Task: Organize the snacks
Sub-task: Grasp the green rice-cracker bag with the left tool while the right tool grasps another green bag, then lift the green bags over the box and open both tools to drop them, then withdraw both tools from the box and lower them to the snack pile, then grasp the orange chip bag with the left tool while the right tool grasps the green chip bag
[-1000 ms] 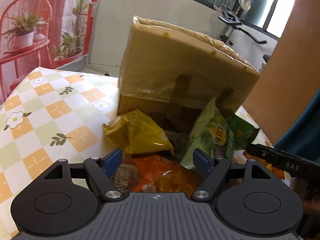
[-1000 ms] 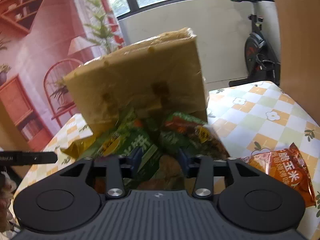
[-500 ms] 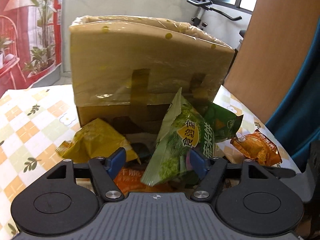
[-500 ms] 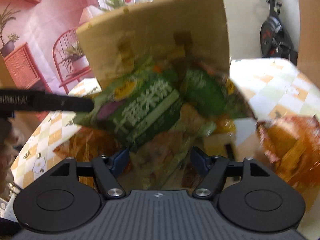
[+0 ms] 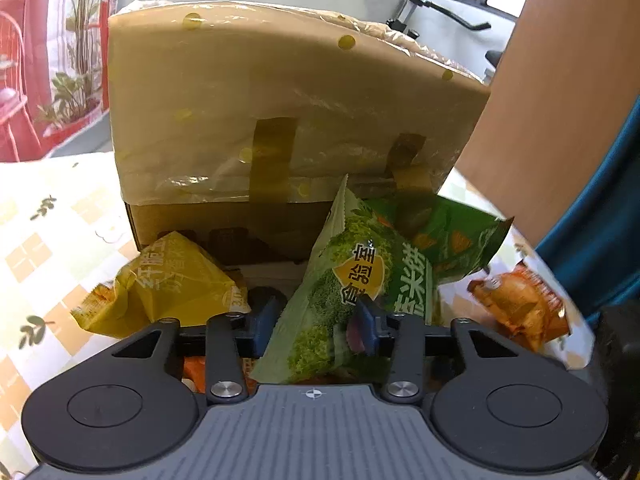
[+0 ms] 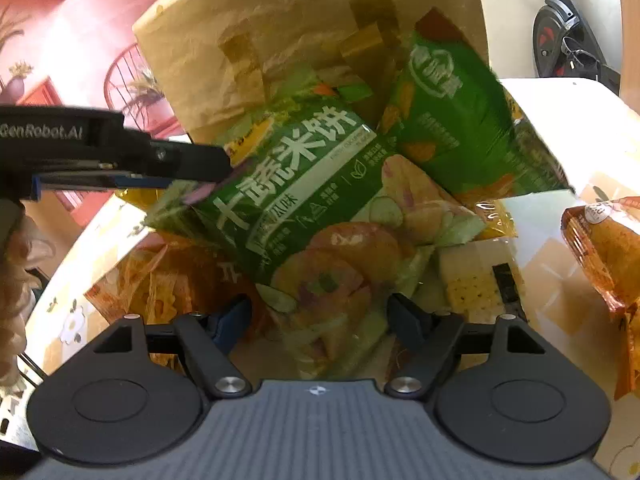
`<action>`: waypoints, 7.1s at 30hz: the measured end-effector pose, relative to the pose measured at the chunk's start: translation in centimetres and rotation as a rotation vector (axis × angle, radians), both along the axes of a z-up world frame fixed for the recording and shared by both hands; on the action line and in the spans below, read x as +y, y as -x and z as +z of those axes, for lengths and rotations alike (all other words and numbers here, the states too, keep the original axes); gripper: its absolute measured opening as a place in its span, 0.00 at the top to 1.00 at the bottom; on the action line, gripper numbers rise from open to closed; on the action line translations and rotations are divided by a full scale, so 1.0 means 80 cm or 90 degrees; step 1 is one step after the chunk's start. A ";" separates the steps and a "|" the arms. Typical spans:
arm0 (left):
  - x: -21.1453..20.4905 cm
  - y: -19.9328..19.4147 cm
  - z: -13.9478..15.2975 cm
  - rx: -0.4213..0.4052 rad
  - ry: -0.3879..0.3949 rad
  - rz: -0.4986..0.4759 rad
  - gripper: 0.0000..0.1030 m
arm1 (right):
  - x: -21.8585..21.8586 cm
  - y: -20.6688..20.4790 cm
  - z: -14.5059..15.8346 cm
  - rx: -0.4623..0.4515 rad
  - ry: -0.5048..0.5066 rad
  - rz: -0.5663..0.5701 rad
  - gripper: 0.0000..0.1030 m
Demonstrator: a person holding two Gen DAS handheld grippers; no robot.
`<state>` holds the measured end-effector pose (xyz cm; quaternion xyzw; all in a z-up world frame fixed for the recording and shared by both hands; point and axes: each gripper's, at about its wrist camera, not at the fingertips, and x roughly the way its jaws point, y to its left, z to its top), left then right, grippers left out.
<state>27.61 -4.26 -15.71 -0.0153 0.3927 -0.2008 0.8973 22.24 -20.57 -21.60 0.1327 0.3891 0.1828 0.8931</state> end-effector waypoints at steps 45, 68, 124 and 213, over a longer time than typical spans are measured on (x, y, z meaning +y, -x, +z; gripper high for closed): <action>0.023 0.069 0.050 -0.059 0.090 -0.016 0.58 | 0.001 0.049 0.074 -0.108 0.011 -0.009 0.54; 0.028 0.072 0.151 -0.226 0.140 -0.034 0.58 | 0.004 0.064 0.196 -0.305 0.041 0.011 0.55; 0.070 -0.060 0.191 -0.187 0.026 0.109 0.43 | -0.077 -0.115 0.215 -0.292 0.038 -0.062 0.53; 0.102 0.091 -0.016 0.098 0.104 0.213 0.18 | -0.010 0.056 0.019 -0.134 0.081 -0.013 0.31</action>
